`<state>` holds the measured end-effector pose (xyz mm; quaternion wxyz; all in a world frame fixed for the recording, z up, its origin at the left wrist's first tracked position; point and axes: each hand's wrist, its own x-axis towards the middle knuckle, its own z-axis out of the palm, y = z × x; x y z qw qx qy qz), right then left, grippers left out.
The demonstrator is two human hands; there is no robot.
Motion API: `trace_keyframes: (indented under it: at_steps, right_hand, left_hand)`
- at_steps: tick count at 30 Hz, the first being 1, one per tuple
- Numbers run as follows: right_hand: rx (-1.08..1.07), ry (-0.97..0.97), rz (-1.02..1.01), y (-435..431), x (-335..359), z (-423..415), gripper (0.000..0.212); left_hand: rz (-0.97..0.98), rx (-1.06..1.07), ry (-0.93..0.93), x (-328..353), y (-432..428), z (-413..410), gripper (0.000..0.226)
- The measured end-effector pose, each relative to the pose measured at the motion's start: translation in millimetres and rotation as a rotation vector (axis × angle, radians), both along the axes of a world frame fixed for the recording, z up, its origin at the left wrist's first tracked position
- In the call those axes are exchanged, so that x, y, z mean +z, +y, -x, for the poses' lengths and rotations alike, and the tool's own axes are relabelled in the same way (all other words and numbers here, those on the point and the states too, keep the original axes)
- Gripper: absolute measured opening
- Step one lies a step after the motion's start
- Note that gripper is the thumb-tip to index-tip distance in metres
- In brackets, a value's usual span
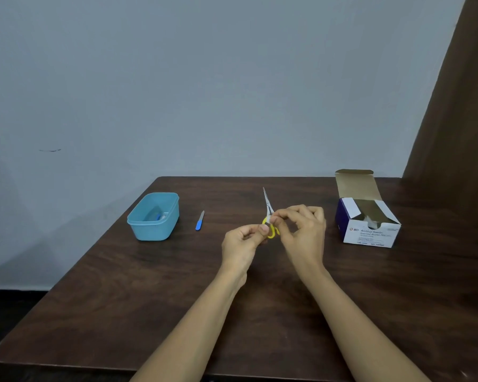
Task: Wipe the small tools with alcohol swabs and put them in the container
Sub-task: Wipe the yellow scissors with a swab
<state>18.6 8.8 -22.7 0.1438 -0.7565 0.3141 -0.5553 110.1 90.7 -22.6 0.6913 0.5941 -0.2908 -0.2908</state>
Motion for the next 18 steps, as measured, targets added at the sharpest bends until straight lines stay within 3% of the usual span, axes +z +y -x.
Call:
trace_keyframes:
  at_steps: [6, 12, 18]
  right_hand:
    - [0.040, 0.067, -0.001, 3.7, -5.6, -2.2, 0.005]
    - [0.005, 0.017, -0.017, 0.7, -1.0, 1.7, 0.005]
    - [0.065, 0.097, -0.011, 5.9, -5.7, -1.9, 0.003]
  left_hand:
    - [-0.025, 0.059, 0.004, 2.0, 1.3, -9.3, 0.010]
    - [-0.020, 0.002, -0.039, -0.3, 0.7, -0.7, 0.017]
    - [-0.001, 0.095, 0.059, 7.7, 5.1, -10.0, 0.015]
